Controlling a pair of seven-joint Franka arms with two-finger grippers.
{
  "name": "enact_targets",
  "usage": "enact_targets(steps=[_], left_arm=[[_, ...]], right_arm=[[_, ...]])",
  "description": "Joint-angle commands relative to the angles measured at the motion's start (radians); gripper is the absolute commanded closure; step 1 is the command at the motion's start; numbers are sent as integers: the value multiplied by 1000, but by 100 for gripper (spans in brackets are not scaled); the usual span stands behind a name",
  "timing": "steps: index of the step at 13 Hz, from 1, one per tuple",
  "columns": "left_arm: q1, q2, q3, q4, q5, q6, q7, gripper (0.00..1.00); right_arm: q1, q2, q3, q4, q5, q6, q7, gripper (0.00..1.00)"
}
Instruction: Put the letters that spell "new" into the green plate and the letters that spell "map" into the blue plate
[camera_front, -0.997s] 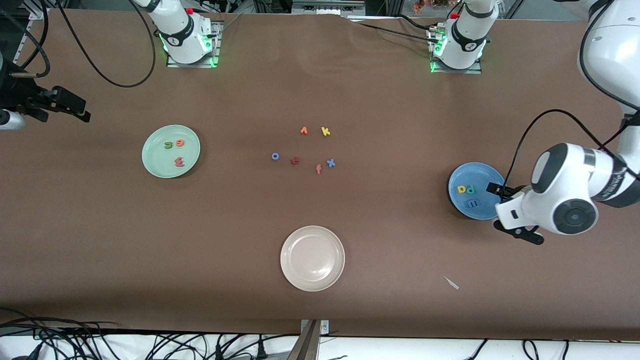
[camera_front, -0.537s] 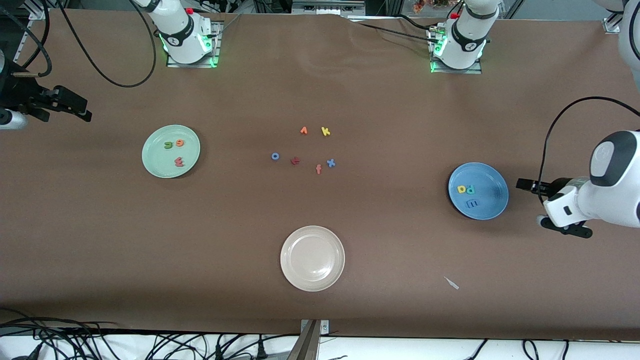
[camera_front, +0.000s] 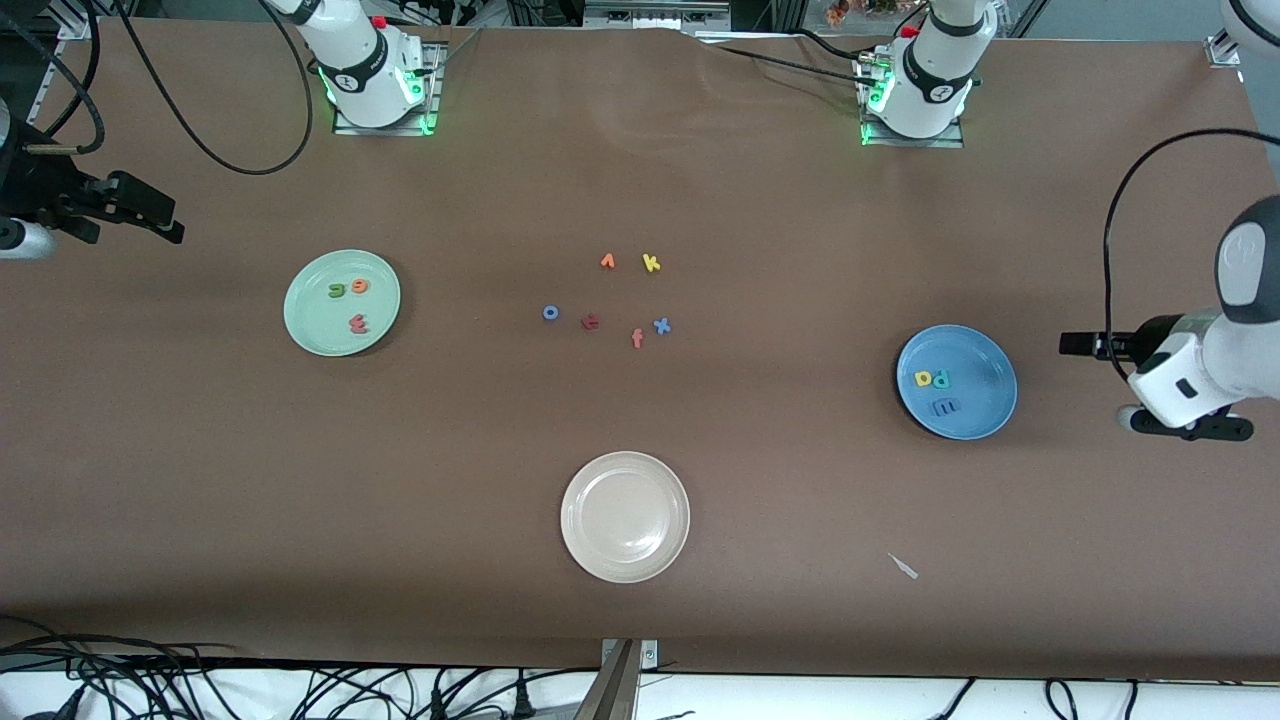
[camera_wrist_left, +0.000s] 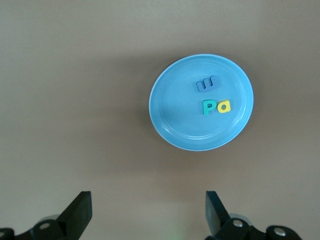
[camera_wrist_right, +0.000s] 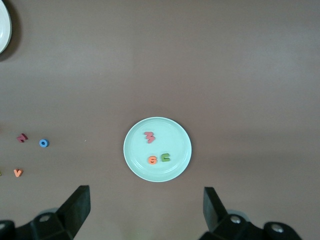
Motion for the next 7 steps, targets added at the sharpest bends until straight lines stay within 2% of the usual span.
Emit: enact_targets(steps=[1, 3, 7], left_arm=[[-157, -146, 160, -81, -71, 11, -10, 0], [-174, -220, 163, -81, -112, 11, -12, 0], [-211, -367, 157, -77, -120, 11, -10, 0]], right_arm=[[8, -11, -6, -2, -3, -9, -3, 0], [8, -11, -6, -2, -3, -9, -3, 0], [8, -11, -8, -2, -3, -9, -3, 0]])
